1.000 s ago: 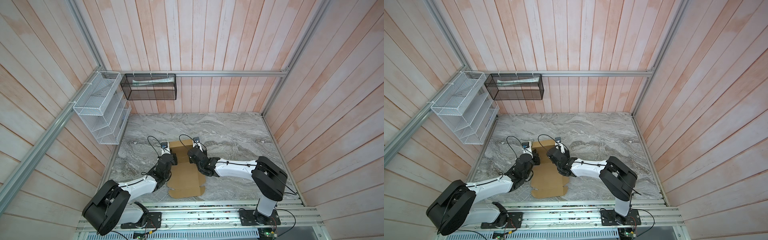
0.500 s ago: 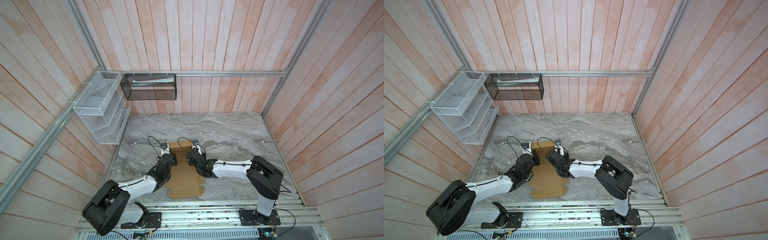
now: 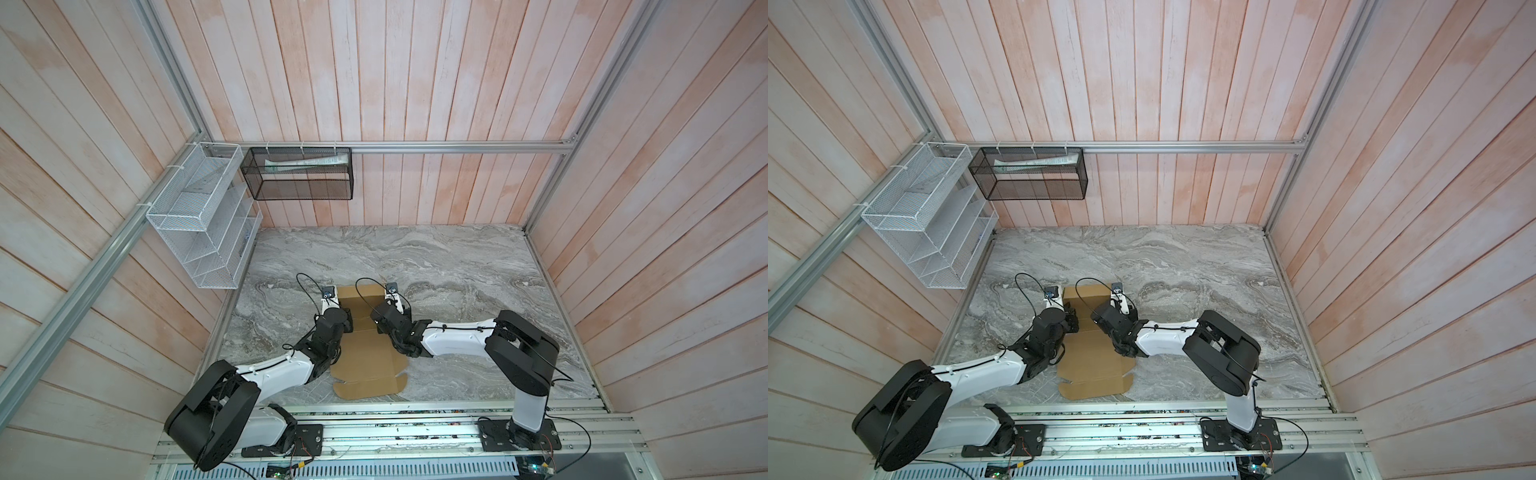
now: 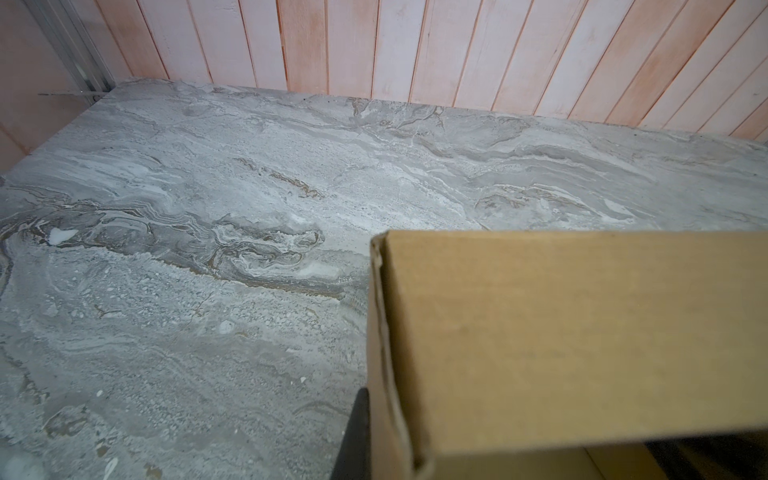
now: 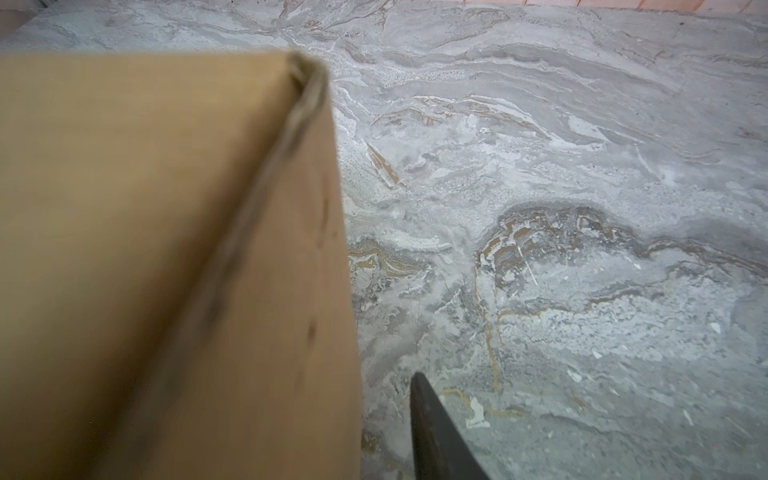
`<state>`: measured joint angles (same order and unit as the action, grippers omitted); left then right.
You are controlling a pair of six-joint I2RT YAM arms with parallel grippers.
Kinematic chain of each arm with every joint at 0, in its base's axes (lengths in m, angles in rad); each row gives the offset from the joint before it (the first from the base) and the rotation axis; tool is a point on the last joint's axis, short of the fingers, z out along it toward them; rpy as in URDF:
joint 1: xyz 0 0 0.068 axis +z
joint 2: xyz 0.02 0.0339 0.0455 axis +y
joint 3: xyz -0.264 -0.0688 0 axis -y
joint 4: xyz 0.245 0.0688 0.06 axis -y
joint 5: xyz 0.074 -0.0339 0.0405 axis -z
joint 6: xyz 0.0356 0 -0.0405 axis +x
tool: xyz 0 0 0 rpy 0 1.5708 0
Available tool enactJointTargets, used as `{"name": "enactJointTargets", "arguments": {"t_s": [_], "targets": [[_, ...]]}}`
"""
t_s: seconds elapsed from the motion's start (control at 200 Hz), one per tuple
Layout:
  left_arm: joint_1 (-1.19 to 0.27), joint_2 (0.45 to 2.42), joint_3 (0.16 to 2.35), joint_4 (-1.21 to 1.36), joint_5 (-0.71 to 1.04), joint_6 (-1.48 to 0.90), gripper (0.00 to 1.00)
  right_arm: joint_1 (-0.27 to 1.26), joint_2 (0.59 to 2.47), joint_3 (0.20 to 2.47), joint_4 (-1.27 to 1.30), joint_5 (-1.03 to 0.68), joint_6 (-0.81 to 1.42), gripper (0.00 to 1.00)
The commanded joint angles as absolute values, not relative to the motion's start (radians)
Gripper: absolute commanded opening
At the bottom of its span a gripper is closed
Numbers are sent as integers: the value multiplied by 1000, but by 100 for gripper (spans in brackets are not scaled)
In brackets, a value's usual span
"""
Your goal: Fold the paper box
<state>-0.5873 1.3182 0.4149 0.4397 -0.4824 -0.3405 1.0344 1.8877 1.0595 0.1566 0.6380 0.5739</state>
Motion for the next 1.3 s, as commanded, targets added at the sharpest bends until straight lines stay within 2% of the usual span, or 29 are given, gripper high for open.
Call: {"name": "enactJointTargets", "arguments": {"t_s": [0.0, 0.33, 0.71, 1.295], "targets": [[-584, 1302, 416, 484, -484, -353, 0, 1040, 1914, 1043, 142, 638, 578, 42], [-584, 1302, 417, 482, -486, -353, 0, 1040, 1879, 1012, 183, 641, 584, 46], [-584, 1308, 423, 485, -497, -351, 0, 1039, 1835, 968, 252, 639, 562, 46], [-581, 1319, 439, 491, -506, -341, 0, 1024, 1870, 1001, 260, 623, 548, 46]]}}
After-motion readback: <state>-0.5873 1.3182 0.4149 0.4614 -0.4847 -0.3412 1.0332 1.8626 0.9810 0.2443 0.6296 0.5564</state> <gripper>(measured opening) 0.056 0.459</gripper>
